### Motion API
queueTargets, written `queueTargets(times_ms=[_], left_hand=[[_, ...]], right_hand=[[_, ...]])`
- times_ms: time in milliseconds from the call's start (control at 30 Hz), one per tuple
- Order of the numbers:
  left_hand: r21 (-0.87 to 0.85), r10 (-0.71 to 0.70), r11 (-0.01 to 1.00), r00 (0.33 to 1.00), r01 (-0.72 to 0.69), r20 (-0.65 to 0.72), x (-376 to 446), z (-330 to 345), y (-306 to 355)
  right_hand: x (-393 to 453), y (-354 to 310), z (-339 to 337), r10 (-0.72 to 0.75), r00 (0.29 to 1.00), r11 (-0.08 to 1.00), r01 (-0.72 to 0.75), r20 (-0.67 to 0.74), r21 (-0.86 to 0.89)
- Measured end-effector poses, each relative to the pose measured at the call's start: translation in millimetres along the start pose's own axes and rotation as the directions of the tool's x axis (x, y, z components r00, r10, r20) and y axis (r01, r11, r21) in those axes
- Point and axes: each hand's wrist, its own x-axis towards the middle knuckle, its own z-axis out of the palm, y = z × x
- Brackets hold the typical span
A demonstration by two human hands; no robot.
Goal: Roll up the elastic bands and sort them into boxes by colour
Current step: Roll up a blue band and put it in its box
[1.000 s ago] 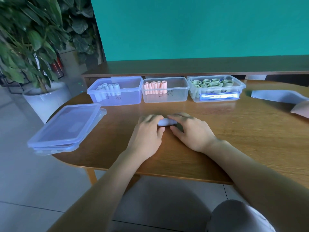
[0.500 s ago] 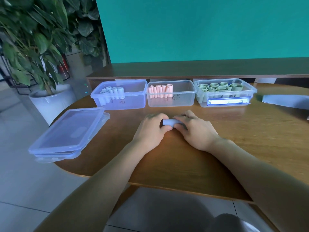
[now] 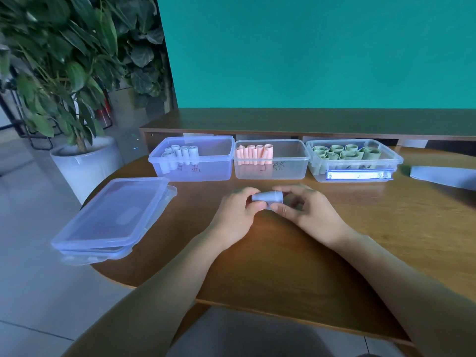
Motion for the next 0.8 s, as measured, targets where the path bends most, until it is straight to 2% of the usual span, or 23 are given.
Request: queueTargets(times_ms=[200, 367, 467, 600, 800], left_hand=[[-0.038, -0.023, 0.999, 0.999, 0.022, -0.024, -9, -14, -8], [-0.045, -0.034, 0.999, 0.997, 0.03, -0.072, -9, -53, -20], [-0.058, -0.038, 0.998, 0.995, 0.033, -0.088, -5, -80, -31], [-0.019, -0.066, 0.998, 0.995, 0.065, -0.074, 5, -113, -43], [0.011, -0.019, 1.0, 0.965, 0.022, -0.262, 35, -161, -57]], right_hand=[[10, -18, 4, 0.008, 0.996, 0.995, -0.017, 0.087, 0.1], [33, -53, 23, -0.094, 0.987, 0.976, 0.065, 0.133, 0.208], [52, -71, 33, -0.107, 0.983, 0.958, 0.062, 0.147, 0.28], [81, -90, 47, -0.129, 0.975, 0.958, 0.076, 0.179, 0.277], [141, -119, 63, -0.185, 0.972, 0.955, 0.143, 0.142, 0.26]])
